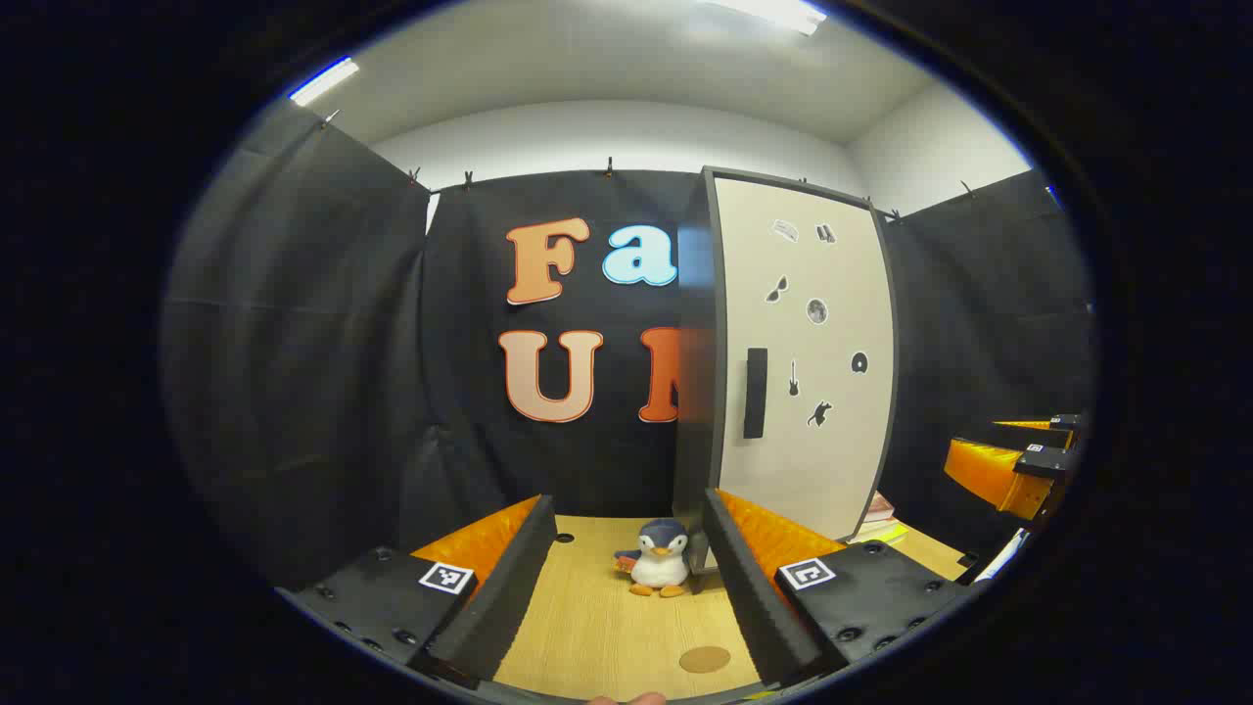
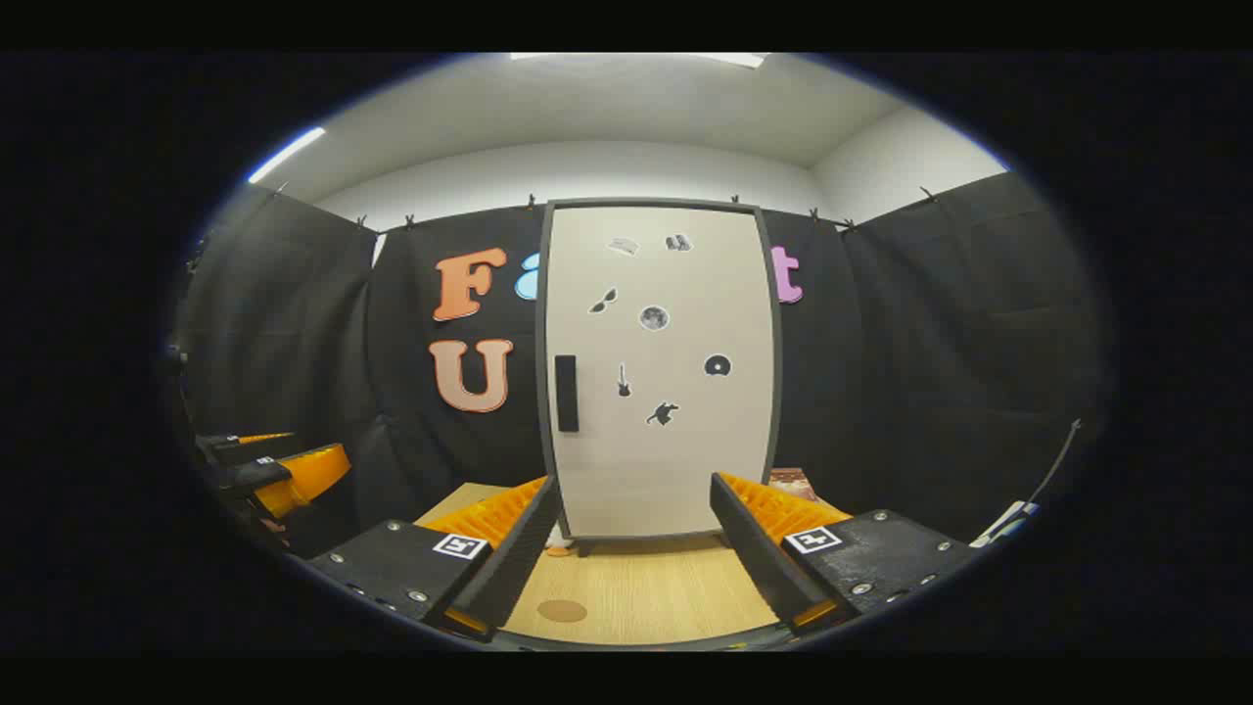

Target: Open the cabinet door with the right hand, grasp the bottle in the cabinet with the left hand and place it on the coaster, then close the cabinet door with the right hand.

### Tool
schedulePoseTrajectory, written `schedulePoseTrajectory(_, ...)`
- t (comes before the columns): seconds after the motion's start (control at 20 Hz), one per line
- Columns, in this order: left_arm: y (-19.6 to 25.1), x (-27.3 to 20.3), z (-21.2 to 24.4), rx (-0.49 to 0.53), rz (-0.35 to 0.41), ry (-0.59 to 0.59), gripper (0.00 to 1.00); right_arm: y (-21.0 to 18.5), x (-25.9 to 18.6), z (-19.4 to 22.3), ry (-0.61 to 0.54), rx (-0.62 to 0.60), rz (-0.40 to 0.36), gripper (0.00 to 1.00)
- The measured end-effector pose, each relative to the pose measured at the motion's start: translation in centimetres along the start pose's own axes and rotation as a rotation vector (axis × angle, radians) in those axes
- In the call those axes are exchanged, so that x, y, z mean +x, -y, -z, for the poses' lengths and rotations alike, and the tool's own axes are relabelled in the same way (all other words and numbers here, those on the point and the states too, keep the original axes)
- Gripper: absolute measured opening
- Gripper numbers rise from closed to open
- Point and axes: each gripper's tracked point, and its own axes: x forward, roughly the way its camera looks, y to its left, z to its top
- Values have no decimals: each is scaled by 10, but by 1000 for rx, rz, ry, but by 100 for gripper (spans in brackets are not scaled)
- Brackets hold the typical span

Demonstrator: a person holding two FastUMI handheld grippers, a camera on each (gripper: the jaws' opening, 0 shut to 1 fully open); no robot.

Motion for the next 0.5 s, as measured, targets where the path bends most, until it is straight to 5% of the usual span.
schedulePoseTrajectory(0.5,0,3,5,-1,-16,-15,98,5,10,-3,7,12,-12,95)
